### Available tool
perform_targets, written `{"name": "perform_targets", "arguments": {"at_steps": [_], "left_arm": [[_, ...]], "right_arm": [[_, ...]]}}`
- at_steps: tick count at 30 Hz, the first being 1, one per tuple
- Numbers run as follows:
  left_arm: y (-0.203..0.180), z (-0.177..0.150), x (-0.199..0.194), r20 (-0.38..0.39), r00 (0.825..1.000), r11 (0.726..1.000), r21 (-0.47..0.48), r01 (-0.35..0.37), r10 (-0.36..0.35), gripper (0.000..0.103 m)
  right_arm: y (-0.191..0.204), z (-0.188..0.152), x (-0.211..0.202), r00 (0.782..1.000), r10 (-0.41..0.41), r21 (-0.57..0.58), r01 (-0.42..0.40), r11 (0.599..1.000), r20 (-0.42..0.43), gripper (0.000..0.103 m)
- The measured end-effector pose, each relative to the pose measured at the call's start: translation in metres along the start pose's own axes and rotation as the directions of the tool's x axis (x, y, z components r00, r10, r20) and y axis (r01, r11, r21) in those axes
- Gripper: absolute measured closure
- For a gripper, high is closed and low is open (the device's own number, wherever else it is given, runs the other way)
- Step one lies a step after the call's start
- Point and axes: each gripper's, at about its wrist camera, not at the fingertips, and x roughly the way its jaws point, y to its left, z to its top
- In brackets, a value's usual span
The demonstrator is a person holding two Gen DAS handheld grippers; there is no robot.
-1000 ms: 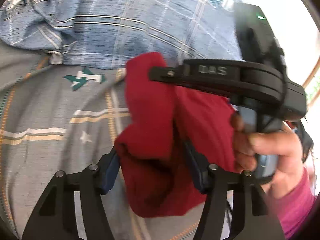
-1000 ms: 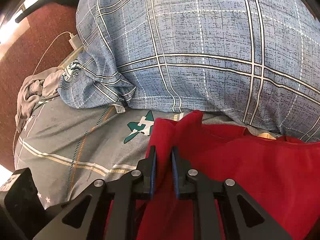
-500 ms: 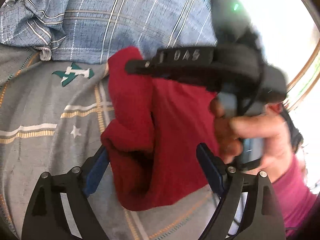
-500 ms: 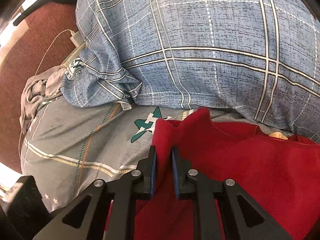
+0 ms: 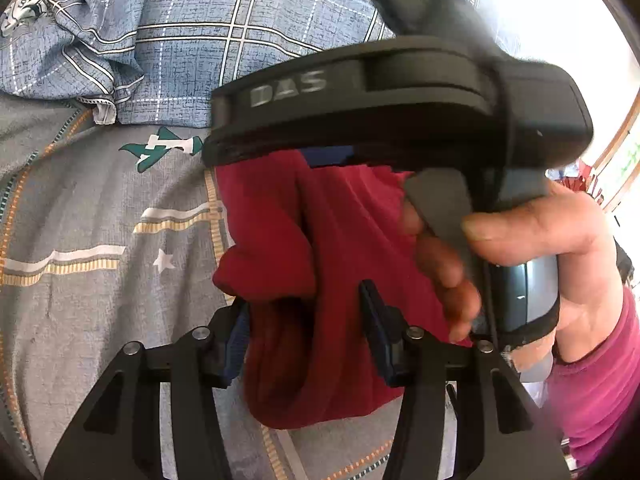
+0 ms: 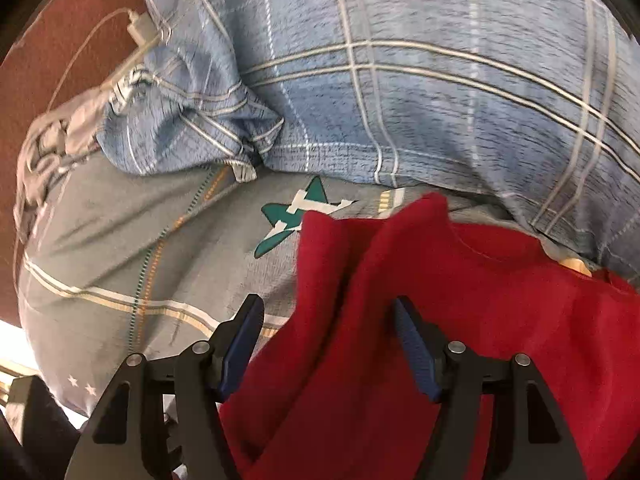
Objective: Fold small clothes
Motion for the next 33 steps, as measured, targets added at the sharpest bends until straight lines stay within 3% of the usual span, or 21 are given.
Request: {"name": "perform_targets", "arguments": {"at_steps": [3, 7, 10, 15, 19, 22, 27, 33], "left_arm": [[-0.001, 0.000, 0.003, -0.007, 1.000, 1.000, -0.001, -0.013, 0.013, 0.053], [-0.005, -0.002, 0.007, -0.013, 0.999, 1.000, 0.000, -0.030, 0.030, 0.053], [-0.007, -0.004, 0.008, -0.007, 0.999, 0.999, 0.002, -0.043, 0.043, 0.052], [-0.016, -0.005, 0.013, -0.005, 0.998, 0.998, 0.003, -0.059, 0.059, 0.053], [-0.033, 0.000, 0.006, 0.026, 0.998, 0.998, 0.019, -0.058, 0.057, 0.075], [-0.044, 0.009, -0.002, 0.043, 0.998, 0.999, 0.024, -0.047, 0.046, 0.080], [-0.078, 0.028, -0.007, 0.037, 0.999, 0.997, 0.070, -0.021, 0.019, 0.082], [-0.132, 0.040, 0.008, 0.017, 1.000, 0.987, 0.158, 0.015, -0.018, 0.082]], "right_arm": [[0.003, 0.000, 0.008, 0.999, -0.045, -0.027, 0.045, 0.999, -0.015, 0.039], [-0.002, -0.007, 0.007, 0.997, -0.073, -0.039, 0.074, 0.997, 0.014, 0.070], [-0.006, -0.012, -0.006, 0.998, -0.041, -0.028, 0.043, 0.999, 0.055, 0.080], [-0.015, -0.019, -0.030, 0.992, -0.006, -0.019, 0.009, 1.000, 0.126, 0.084], [-0.025, -0.021, -0.056, 0.986, 0.019, -0.002, -0.019, 1.000, 0.165, 0.085], [-0.032, -0.021, -0.079, 0.980, 0.034, 0.001, -0.035, 0.999, 0.198, 0.085], [-0.048, -0.027, -0.117, 0.966, 0.013, 0.016, -0.018, 1.000, 0.257, 0.085], [-0.094, -0.043, -0.162, 0.950, -0.040, 0.078, 0.016, 0.997, 0.311, 0.086]]}}
